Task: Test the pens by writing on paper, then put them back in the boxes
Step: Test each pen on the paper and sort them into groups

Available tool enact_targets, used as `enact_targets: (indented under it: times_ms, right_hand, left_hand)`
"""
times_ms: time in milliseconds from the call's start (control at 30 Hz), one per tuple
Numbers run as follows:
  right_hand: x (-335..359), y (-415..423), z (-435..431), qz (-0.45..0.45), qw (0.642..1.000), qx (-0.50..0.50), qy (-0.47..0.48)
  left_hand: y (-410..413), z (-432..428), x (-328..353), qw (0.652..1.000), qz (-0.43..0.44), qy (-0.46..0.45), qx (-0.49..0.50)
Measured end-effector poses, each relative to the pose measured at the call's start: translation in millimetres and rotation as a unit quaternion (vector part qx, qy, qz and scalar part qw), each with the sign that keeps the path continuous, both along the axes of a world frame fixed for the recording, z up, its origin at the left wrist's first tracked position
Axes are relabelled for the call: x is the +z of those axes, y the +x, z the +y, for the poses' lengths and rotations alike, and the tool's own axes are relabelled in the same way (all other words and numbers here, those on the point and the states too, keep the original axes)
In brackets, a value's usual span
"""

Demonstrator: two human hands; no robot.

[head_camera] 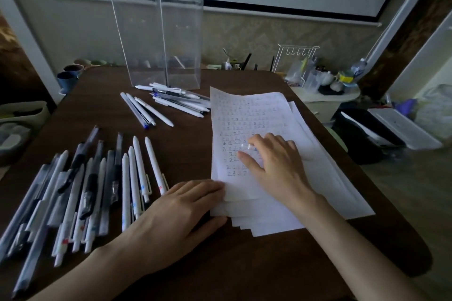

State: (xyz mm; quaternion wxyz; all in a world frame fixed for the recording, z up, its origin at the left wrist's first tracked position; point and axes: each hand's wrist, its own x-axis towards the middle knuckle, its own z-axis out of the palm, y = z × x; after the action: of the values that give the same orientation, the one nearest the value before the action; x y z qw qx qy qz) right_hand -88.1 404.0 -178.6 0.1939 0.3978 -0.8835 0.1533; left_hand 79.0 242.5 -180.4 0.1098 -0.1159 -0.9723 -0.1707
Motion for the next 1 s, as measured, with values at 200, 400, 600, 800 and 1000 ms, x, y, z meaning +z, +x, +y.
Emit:
enact_targets:
  times_ms: [200,400,600,800,1000]
  right_hand:
    - [7.1,7.0,-0.9,0.049,0.996,0.021,-0.066]
    - [7.9,6.5,-0.6,0.058,0.992,0.066,-0.093]
    - [12.7,5.7,3.9,0.105,0.968,0.12,-0.195]
    - [37.9,22.4,12.8,-0.051,0.942,0.056,-0.327]
    - [32.1,40.0,4.8,-0.297,0.895,0.071,-0.325]
  left_hand:
    - [2.4,0.3,1.4,1.0,-0.006,-0.002,-0.008]
    - [3.2,0.6,1.9,1.0,-0.009,0.002,-0.013]
    - [3.2,-0.1,2.5,1.0,-0.008,0.0,-0.013]
    - [3.1,0.1,2.7,0.999,-0.024,-0.014,-0.031]
    - [3.9,-0.3,3.4,0.997,-0.04,-0.029,-0.052]
